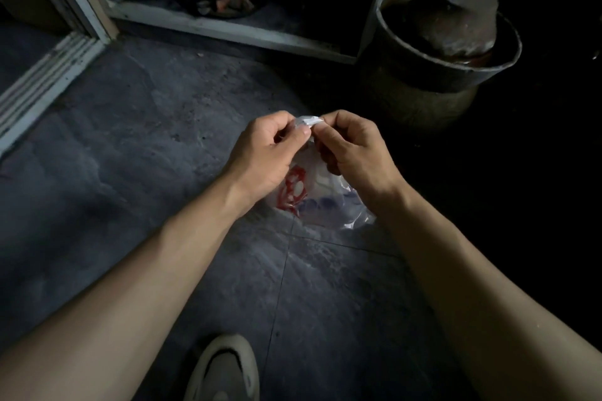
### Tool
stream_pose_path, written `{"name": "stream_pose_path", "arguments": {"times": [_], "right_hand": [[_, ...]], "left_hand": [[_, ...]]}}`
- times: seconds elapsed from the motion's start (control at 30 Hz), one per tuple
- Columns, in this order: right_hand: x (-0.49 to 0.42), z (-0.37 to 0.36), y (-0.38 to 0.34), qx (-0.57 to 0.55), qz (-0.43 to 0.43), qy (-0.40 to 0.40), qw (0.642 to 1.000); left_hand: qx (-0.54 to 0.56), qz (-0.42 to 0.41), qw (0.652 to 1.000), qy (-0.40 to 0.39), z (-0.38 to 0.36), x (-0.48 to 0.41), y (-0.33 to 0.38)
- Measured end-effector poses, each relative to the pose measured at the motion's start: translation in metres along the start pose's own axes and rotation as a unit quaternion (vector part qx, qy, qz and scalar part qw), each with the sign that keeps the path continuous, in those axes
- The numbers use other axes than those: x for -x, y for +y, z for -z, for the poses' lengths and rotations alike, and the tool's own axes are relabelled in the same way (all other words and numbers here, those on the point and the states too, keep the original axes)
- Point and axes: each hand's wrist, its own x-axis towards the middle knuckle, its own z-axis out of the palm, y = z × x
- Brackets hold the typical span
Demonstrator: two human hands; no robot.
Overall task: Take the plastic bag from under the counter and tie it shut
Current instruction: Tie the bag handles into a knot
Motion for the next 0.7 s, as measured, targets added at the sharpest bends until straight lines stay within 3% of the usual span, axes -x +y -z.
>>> {"name": "stream_pose_path", "arguments": {"times": [0.13, 0.37, 0.7], "right_hand": [[-0.002, 0.009, -0.043, 0.004, 0.022, 0.000, 1.000], [-0.002, 0.022, -0.143, -0.019, 0.037, 0.024, 0.999], [-0.004, 0.045, -0.374, -0.026, 0.030, 0.023, 0.999]], "left_hand": [[0.064, 0.000, 0.998, 0.008, 0.011, -0.004, 0.040], [0.060, -0.043, 0.997, -0.006, 0.048, -0.026, 0.132], [0.097, -0.038, 0.995, 0.000, 0.124, -0.048, 0.346]]}}
